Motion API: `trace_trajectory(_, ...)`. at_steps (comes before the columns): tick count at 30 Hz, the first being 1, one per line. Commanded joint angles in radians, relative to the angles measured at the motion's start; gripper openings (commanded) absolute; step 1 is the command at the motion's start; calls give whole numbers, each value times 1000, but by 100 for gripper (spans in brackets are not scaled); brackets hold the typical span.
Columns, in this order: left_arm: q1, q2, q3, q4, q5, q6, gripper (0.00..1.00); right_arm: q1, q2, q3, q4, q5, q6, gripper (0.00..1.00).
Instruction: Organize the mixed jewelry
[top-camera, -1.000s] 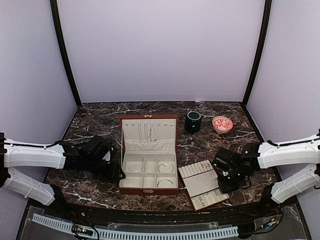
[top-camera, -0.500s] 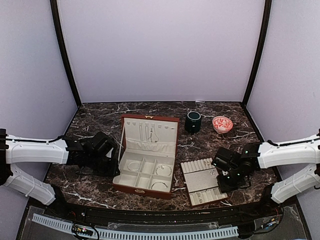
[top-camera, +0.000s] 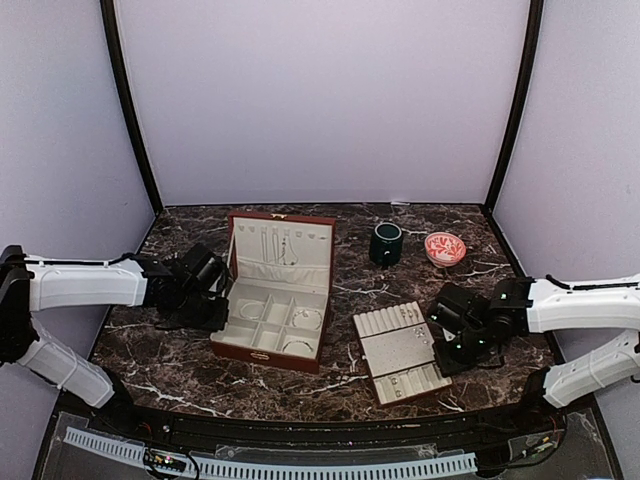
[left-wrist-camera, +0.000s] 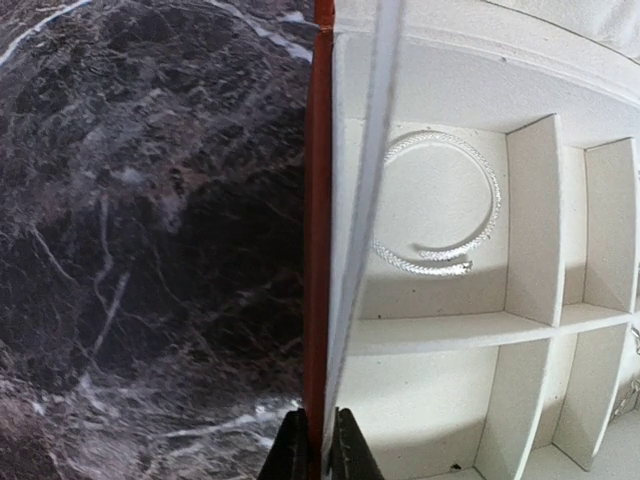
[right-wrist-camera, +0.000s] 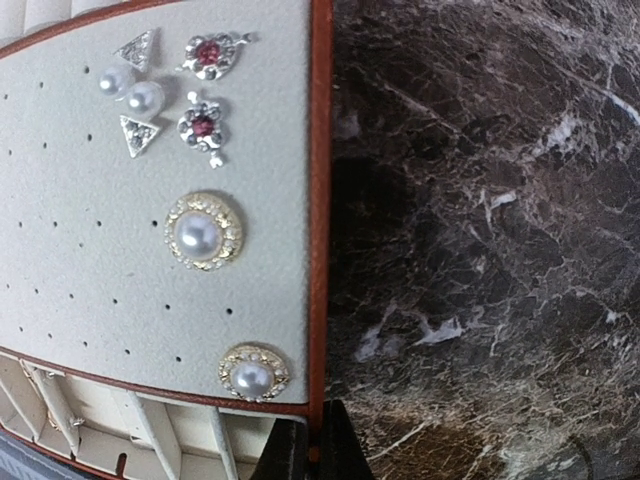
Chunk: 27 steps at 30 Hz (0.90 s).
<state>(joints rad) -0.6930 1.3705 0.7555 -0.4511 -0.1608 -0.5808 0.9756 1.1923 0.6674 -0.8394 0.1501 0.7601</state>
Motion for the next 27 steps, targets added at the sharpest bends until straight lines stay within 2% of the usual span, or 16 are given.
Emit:
trace_trajectory(1,118,26,57,9,-75,164,0,24,-28,41,65,-45,-80,0)
trace_trajectory(4,165,72,105,22,-61,294,0,51,-22,74,66,-55,-124,0)
trace_trajectory(8,173,155,205,-20,-43,426,0,96,-17,136,54,-73,-188,0)
trace_trajectory(14,174,220,254,10,116,611,0,144,17,246,13,-104,-275,0)
trace_trajectory(20,153,241,271,79,326,686,0,168,104,365,-54,-103,-323,0)
trace_trajectory(26,122,280,282,85,377,679,0,186,191,475,-106,-92,-331,0)
trace_trajectory(27,122,278,280,87,381,674,5,188,204,494,-114,-92,-333,0)
